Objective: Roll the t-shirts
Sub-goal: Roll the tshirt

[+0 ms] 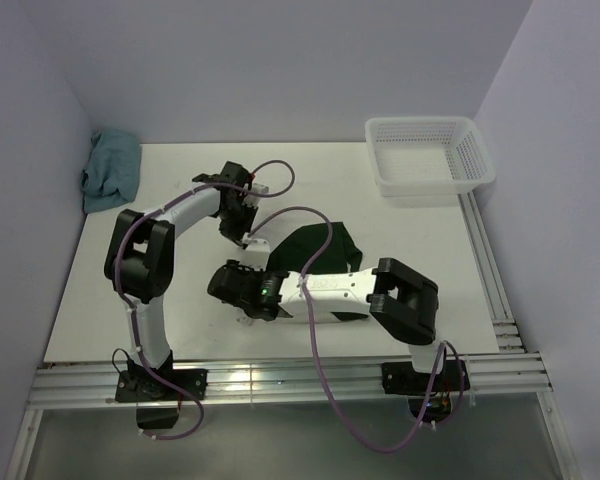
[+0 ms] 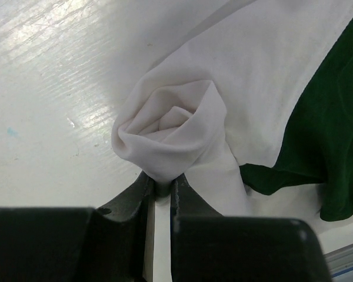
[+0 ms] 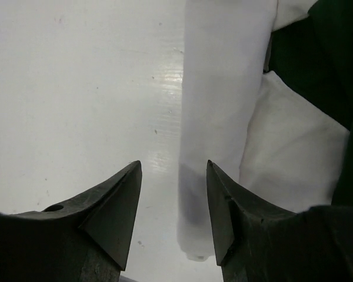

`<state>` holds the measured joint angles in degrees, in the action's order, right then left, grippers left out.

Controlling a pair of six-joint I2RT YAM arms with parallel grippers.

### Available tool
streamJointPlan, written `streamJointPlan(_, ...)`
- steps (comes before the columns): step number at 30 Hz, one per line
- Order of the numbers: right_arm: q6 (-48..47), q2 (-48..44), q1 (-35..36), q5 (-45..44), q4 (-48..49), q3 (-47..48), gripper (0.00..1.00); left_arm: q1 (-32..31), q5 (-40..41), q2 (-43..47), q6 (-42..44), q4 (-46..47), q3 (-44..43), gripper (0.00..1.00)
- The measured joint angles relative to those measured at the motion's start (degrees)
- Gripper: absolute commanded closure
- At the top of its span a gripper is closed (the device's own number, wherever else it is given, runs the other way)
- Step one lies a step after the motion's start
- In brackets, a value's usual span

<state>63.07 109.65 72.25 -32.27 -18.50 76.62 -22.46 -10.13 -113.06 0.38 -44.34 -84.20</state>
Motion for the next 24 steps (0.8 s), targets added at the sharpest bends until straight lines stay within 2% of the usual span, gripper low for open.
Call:
streamJointPlan(6,-1.2,3.8,2.1,-6.0,-10.1,8.4,0.44,-1.3,1.7,-0.1,0.0,-1.8,-1.7,1.00)
streamJointPlan(18,-2.8,9.8,1.9,-7.8,-14.1,10.3,0.45,-3.2,4.0,-1.6,0.0,-3.6,-3.8,0.98)
streamJointPlan(20,-2.6,9.8,1.9,-7.7,-13.7,10.0,0.49,-3.4,4.1,-2.0,0.0,-4.0,-4.5,0.96)
streamJointPlan(24,-1.4,9.8,1.9,-7.4,-12.9,7.8,0.62,-3.7,4.0,-2.6,0.0,-4.9,-5.4,0.84)
